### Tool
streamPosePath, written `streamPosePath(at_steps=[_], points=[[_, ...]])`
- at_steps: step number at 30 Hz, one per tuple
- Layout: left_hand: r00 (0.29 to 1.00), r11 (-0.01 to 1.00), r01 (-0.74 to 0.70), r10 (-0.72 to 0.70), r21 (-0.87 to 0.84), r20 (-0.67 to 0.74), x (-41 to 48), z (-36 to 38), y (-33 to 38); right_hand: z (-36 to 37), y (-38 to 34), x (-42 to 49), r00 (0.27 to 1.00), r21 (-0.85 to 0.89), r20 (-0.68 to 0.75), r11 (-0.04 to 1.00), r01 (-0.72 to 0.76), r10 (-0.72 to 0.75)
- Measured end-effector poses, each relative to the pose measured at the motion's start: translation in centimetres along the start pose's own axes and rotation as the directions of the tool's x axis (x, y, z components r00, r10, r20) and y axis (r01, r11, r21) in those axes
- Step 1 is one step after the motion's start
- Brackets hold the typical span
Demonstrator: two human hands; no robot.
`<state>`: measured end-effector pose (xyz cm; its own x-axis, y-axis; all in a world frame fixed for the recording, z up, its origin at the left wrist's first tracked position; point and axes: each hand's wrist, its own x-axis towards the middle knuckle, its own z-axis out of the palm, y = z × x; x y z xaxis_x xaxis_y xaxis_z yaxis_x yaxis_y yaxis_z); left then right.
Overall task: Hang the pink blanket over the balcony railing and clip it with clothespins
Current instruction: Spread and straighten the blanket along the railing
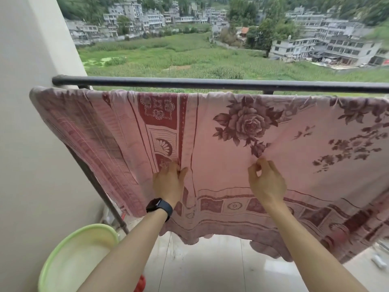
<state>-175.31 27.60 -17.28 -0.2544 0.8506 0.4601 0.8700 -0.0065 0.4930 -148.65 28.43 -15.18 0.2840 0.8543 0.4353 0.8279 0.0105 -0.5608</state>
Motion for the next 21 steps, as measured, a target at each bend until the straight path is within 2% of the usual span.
streamPosePath(at_steps=[5, 13, 16, 21], points=[[0.98, 0.998, 0.054, -0.059, 0.031, 0.191, -2.2, 0.6, -1.4, 0.4, 2.2, -2.3, 0.999, -0.085, 0.036, 0.996, -0.02, 0.023], [0.969, 0.993, 0.112, -0.102, -0.034, 0.227, -1.8, -0.6, -1.7, -2.2, -0.2, -3.1, 0.981, -0.146, 0.188, 0.989, -0.015, 0.043], [0.978, 0.99, 0.127, -0.115, -0.061, 0.173, -1.6, -2.1, -3.4, -2.3, -2.9, -3.6, 0.966, -0.147, 0.237, 0.979, 0.138, -0.101], [0.951, 0.956, 0.291, -0.285, -0.037, 0.121, 0.8, -6.7, -7.4, 0.0, -10.7, -3.7, 0.878, 0.023, 0.282, 0.918, 0.396, -0.386]])
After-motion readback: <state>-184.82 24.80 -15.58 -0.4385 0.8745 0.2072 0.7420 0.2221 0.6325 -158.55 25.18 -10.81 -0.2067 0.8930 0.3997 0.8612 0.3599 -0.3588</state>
